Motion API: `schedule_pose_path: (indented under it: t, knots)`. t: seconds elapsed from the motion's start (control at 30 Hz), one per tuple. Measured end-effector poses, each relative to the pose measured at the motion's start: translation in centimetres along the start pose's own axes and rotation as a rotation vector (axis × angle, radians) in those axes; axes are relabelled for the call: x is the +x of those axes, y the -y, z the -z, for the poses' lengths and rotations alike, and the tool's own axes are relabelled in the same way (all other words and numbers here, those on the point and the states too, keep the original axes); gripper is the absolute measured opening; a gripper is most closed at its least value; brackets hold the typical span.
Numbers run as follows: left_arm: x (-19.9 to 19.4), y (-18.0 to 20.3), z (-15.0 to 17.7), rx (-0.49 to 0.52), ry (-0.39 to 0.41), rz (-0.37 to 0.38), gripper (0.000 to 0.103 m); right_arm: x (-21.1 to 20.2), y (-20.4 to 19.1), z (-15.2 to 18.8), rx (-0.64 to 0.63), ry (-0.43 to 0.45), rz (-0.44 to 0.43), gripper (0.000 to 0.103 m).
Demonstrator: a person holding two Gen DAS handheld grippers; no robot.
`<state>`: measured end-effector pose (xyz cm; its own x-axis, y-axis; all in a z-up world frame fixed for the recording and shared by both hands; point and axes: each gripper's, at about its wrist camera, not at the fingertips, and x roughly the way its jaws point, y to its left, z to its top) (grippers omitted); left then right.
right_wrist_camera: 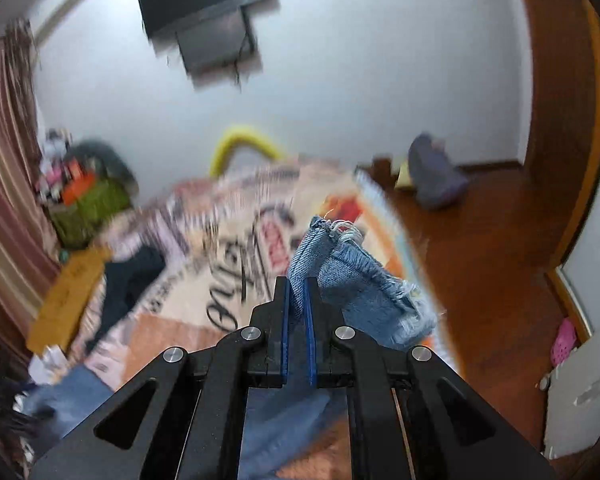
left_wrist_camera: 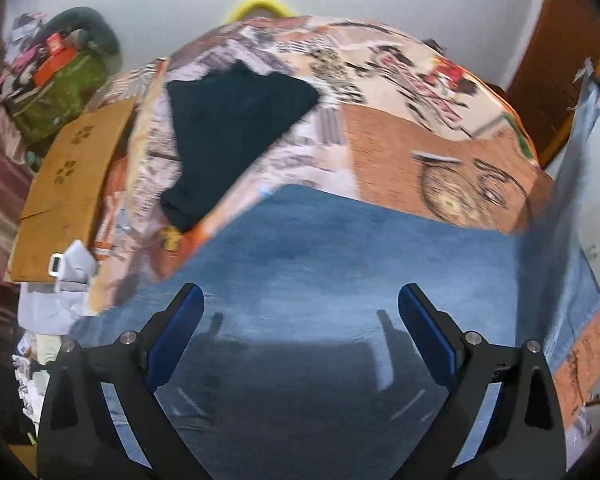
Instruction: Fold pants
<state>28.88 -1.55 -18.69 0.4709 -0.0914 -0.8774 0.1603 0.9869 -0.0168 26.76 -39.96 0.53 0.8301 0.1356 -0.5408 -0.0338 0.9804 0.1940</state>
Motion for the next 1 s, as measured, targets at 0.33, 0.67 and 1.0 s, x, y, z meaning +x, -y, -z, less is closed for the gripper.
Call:
schedule_pose_path:
  t: [0.33,0.67,1.0]
  knots:
    - [1.5,7.1,2.5,0.071,-0.071,0.072,0.098,-6.5,4.5,7.0,0.010,-0.057,0.060,0.006]
    - [1.2,9.2,4.3,0.124,-0.037,0.036,0.098,-5.4,9.7,17.4,0.159,-0.272,0.145,0.006]
    - [-0.9,7.2,4.5,0.097,0.040,0.020,0.098,-7.2,10.4,21.0,0.161,-0.321,0.303,0.008]
